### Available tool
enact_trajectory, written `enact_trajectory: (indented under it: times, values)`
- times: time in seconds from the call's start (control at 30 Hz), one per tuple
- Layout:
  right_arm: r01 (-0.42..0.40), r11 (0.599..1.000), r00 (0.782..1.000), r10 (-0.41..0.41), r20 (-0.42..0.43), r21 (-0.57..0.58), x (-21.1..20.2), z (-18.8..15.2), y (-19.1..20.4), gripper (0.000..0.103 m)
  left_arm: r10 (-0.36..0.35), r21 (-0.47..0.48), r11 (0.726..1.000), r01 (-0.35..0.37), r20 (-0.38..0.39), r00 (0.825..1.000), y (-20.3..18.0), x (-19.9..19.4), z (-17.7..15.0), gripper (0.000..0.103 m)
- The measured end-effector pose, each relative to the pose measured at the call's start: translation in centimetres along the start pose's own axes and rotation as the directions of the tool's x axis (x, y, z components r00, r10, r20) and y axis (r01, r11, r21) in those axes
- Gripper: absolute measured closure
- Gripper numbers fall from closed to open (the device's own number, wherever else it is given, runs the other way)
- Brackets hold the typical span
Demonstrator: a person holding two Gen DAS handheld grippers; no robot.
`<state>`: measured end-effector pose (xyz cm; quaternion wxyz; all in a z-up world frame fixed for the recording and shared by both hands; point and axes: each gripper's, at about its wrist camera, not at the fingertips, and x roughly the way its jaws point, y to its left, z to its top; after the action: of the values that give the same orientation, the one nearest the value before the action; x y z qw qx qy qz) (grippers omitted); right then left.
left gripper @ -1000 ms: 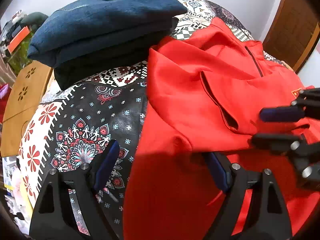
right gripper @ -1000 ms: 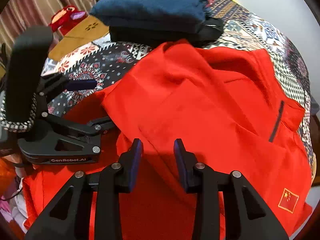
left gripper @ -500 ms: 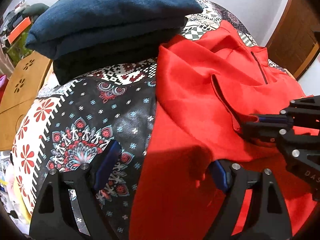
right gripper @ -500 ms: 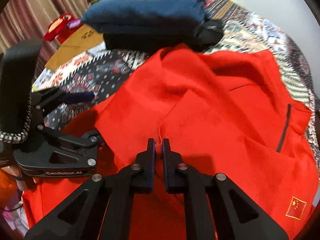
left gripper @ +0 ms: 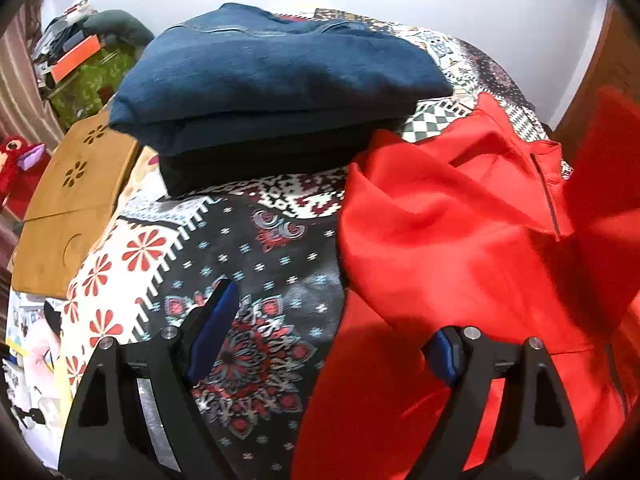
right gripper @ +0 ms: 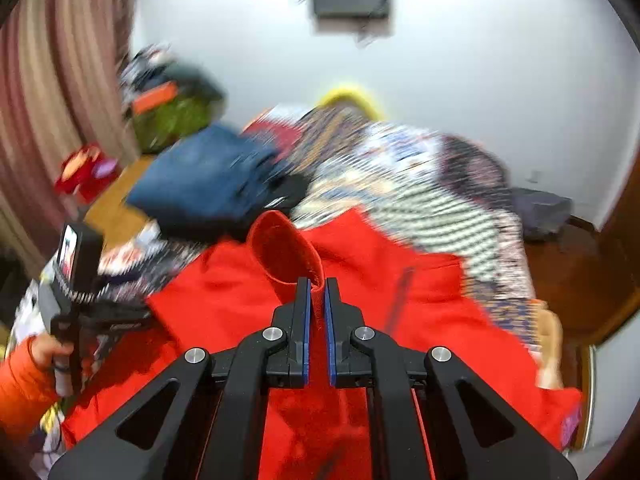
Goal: Fold large clothes
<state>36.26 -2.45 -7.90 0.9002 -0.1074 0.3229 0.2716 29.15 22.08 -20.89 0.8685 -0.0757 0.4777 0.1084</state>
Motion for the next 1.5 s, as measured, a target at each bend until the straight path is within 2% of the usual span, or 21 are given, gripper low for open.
enact_trajectory:
  times: [0.1, 0.17, 0.4, 0.57, 0.8, 0.97, 1.1, 1.23, 1.27, 1.4, 1.5]
  values:
    - [0.06, 0.995, 0.997, -0.064, 0.048, 0.084, -2.7, -0.5, -3.3, 0.098, 0.023, 0.008, 1.0, -0.022, -0.009, 1.0, 0.1, 0.1, -0.6, 0.019]
    - [0.092, 0.987, 0.994, -0.099, 0.05, 0.131, -3.8, -1.4, -5.1, 0.098, 0.04, 0.02, 0.999, -0.04, -0.015, 0.999, 0.0, 0.3, -1.2, 0.019]
    - [0.18, 0.957, 0.984, -0.174, -0.047, 0.227, -4.9, -7.0, -9.5, 0.098, 0.063, 0.01, 0.998, -0.063, -0.045, 0.997, -0.1, 0.8, -2.1, 0.019]
    - [0.2, 0.924, 0.978, -0.167, -0.124, 0.326, -4.4, -10.8, -12.2, 0.097, 0.078, 0.038, 0.996, -0.076, -0.063, 0.995, -0.8, 0.6, -2.4, 0.019]
    - [0.21, 0.863, 0.977, -0.163, -0.139, 0.46, -5.7, -14.4, -14.7, 0.096, 0.098, 0.076, 0.993, -0.093, -0.073, 0.993, -1.3, -0.6, -3.4, 0.019]
    - [0.21, 0.843, 0.975, -0.145, -0.166, 0.495, -6.3, -15.6, -15.6, 0.092, 0.083, 0.071, 0.994, -0.078, -0.064, 0.995, -1.7, -2.5, -3.8, 0.019]
    - [0.185, 0.837, 0.981, -0.129, -0.143, 0.515, -7.5, -15.8, -16.4, 0.091, 0.074, 0.101, 0.992, -0.07, -0.03, 0.997, -3.0, -4.4, -3.4, 0.019]
    - [0.195, 0.832, 0.981, -0.153, -0.122, 0.519, -9.1, -15.7, -17.2, 0.09, 0.054, 0.152, 0.987, -0.057, 0.024, 0.998, -5.3, -6.6, -2.3, 0.019]
    - [0.199, 0.829, 0.98, -0.163, -0.115, 0.523, -9.6, -15.6, -17.6, 0.086, 0.047, 0.161, 0.986, -0.052, 0.036, 0.998, -5.8, -7.0, -2.1, 0.019]
    - [0.211, 0.786, 0.976, -0.201, -0.083, 0.582, -11.5, -16.2, -19.6, 0.058, -0.024, 0.183, 0.983, 0.007, 0.09, 0.996, -8.6, -8.9, -0.2, 0.019]
    - [0.207, 0.732, 0.975, -0.207, -0.077, 0.649, -12.1, -17.3, -21.7, 0.058, -0.097, 0.184, 0.98, 0.076, 0.11, 0.989, -10.7, -9.4, 1.1, 0.015]
